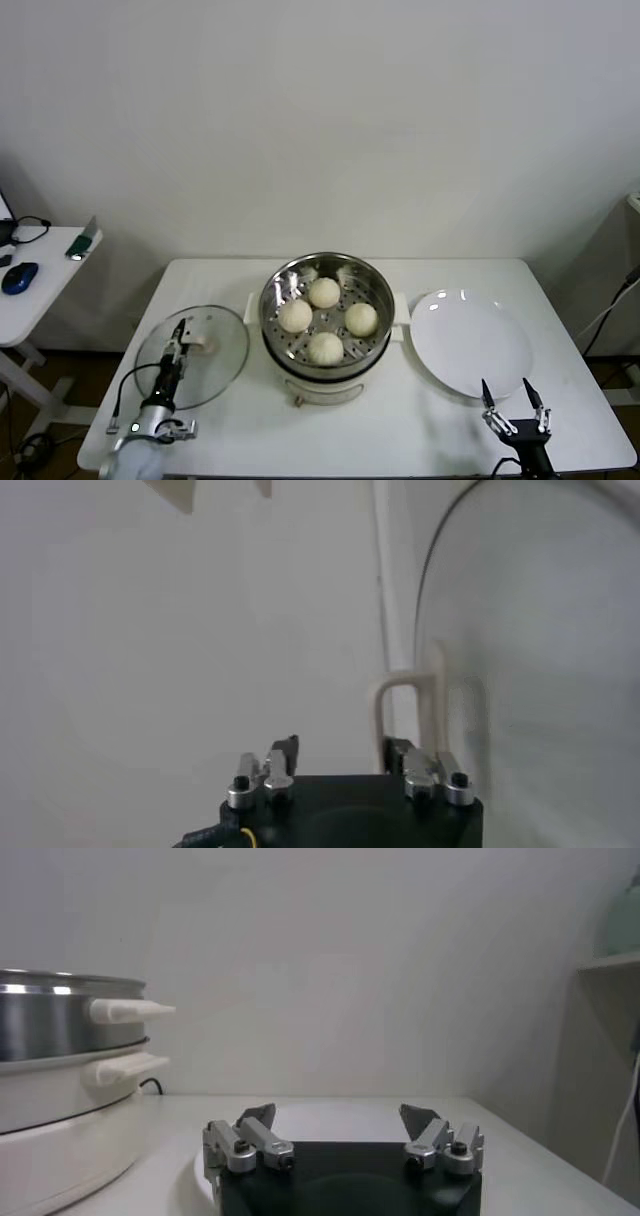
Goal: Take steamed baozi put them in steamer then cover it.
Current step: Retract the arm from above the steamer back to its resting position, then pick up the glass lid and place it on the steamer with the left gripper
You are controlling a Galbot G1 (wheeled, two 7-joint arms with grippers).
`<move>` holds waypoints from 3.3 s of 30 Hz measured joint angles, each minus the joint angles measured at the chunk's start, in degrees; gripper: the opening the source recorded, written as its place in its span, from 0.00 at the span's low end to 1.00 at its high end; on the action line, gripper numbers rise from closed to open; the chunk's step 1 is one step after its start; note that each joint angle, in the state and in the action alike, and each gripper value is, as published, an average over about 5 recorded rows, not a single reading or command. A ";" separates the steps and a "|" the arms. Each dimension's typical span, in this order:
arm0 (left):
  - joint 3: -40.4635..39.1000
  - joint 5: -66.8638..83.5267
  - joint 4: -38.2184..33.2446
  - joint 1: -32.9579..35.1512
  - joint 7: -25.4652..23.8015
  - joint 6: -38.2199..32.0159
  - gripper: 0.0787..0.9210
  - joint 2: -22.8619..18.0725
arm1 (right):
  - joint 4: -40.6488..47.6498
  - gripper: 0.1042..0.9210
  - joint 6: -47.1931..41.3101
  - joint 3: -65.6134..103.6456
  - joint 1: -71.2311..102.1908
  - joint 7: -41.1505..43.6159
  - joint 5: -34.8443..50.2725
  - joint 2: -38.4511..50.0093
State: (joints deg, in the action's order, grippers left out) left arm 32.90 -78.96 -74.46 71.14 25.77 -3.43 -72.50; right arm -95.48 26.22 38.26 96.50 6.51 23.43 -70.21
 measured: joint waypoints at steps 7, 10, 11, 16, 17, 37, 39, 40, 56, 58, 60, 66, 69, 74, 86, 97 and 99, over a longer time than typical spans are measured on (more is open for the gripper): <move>0.17 -0.08 1.42 -0.01 0.21 -0.28 0.33 0.41 | 0.00 0.88 -0.08 -0.16 -0.18 0.00 -0.08 -0.10; 0.28 -0.02 1.70 -0.16 0.38 -0.26 0.23 0.42 | -0.07 0.88 -0.18 -0.18 -0.24 0.00 -0.14 -0.24; 0.31 0.06 1.70 -0.20 0.43 -0.22 0.19 0.42 | -0.12 0.88 -0.20 -0.18 -0.25 0.00 -0.17 -0.28; 0.37 0.90 1.04 0.02 0.25 0.39 0.08 0.78 | -0.55 0.88 -0.42 0.06 -0.16 -0.01 -0.38 -0.39; 0.36 1.21 0.68 0.17 0.06 0.60 0.07 0.96 | -0.66 0.88 -0.50 0.15 -0.11 -0.04 -0.45 -0.39; -0.09 17.26 -30.75 4.80 -19.60 20.71 0.07 11.04 | -1.27 0.88 -3.86 0.54 0.31 -2.83 -4.25 -0.67; -1.39 17.66 -33.97 4.42 -21.70 23.16 0.07 11.53 | -1.28 0.88 -3.88 0.41 0.19 -2.89 -4.40 -0.73; -2.24 17.68 -35.46 4.11 -22.74 24.35 0.07 11.68 | -1.29 0.88 -3.88 0.35 0.12 -2.91 -4.45 -0.74; -24.79 5.56 -44.44 -4.97 -37.10 38.28 0.07 4.01 | -1.42 0.88 -3.99 0.46 -0.97 -2.59 -4.07 0.84; -27.43 3.36 -44.28 -6.09 -38.49 39.14 0.07 2.12 | -1.32 0.88 -3.95 0.48 -1.04 -2.58 -3.93 1.06; -29.79 1.27 -43.93 -7.09 -39.58 39.77 0.07 0.23 | -1.19 0.88 -3.87 0.49 -1.09 -2.58 -3.79 1.27; -35.91 -4.40 -41.63 -9.51 -41.43 40.98 0.07 -5.68 | -0.79 0.88 -3.41 0.39 -0.95 -2.56 -3.43 1.78; -38.26 -6.64 -40.10 -10.42 -41.81 41.28 0.07 -8.29 | -0.62 0.88 -3.18 0.37 -0.87 -2.51 -3.15 2.01; -40.48 -8.88 -37.01 -11.64 -41.78 41.58 0.07 -11.32 | -0.49 0.88 -2.78 0.51 -0.62 -2.47 -2.55 2.37; -41.86 -12.75 -31.94 -11.38 -41.01 41.66 0.07 -13.41 | 0.04 0.88 -2.43 0.81 -0.95 -2.53 -1.99 2.51; -41.11 -14.62 -30.09 -11.02 -40.78 41.23 0.07 -13.13 | 0.28 0.88 -2.15 0.88 -0.93 -2.54 -1.92 2.26; -40.89 -14.78 -29.82 -11.03 -40.61 41.16 0.07 -13.03 | 0.28 0.88 -2.04 0.90 -0.84 -2.53 -1.90 2.22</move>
State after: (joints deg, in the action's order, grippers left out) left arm -7.99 -93.74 -104.28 60.11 -14.84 37.73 -85.53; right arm -95.20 24.19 39.16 95.65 3.98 21.53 -67.99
